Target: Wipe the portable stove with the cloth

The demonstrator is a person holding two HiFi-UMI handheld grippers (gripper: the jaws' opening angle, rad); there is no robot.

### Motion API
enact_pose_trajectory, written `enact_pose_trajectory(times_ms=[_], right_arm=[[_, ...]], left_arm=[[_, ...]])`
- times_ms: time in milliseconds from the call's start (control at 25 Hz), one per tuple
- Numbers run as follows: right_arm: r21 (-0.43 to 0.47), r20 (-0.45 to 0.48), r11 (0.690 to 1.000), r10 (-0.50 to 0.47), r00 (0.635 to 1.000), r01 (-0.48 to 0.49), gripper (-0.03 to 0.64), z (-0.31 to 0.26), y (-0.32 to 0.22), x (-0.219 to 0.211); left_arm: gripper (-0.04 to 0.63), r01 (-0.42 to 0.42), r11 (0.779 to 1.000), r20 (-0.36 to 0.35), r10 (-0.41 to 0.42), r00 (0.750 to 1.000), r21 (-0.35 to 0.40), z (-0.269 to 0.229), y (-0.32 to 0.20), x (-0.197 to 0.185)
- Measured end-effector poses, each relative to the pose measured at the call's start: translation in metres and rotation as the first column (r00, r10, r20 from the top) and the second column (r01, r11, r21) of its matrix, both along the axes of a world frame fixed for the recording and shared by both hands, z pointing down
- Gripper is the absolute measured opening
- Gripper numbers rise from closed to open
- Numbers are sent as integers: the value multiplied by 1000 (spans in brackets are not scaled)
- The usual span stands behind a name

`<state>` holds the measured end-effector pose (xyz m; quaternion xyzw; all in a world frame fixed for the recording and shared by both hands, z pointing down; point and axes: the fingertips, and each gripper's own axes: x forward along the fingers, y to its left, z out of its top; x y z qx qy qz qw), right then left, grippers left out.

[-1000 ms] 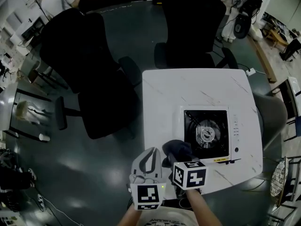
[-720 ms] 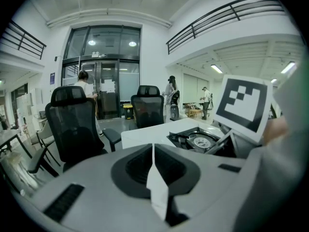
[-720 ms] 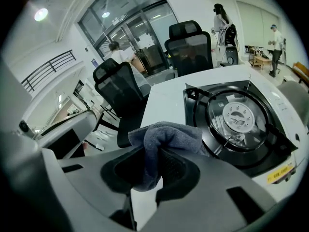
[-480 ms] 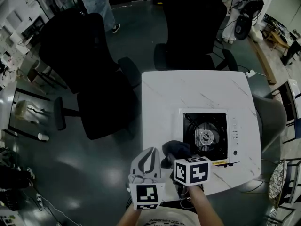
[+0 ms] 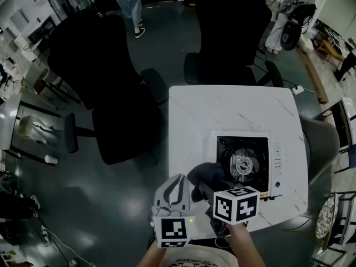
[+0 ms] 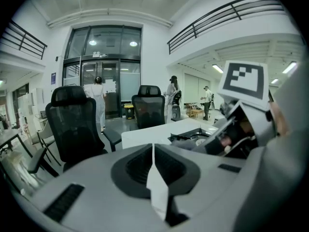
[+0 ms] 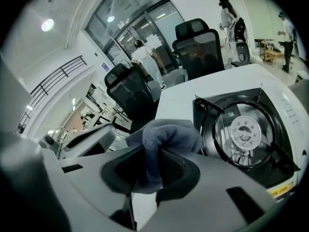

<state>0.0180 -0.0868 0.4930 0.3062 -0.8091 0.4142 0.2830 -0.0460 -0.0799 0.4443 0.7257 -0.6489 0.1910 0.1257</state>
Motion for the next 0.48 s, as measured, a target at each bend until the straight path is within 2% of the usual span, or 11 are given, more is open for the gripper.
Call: enact_pose_trajectory(times_ms=[80,200,480], right_arm=[[42,15,999,0,1000,-1,89,-12,-9,0],[75,-10,997,-16,1000,17,89,-14,-23,1],[56,-121,992,-108,987,115,89,13,-36,3]], left_arm=[[23,1,1000,1,-1,1000,1,0,-1,1],[22,-1,1000,2,1,1000,2,0,-1,4],[23,5,1000,7,-5,1000,7,-1,-3,6]])
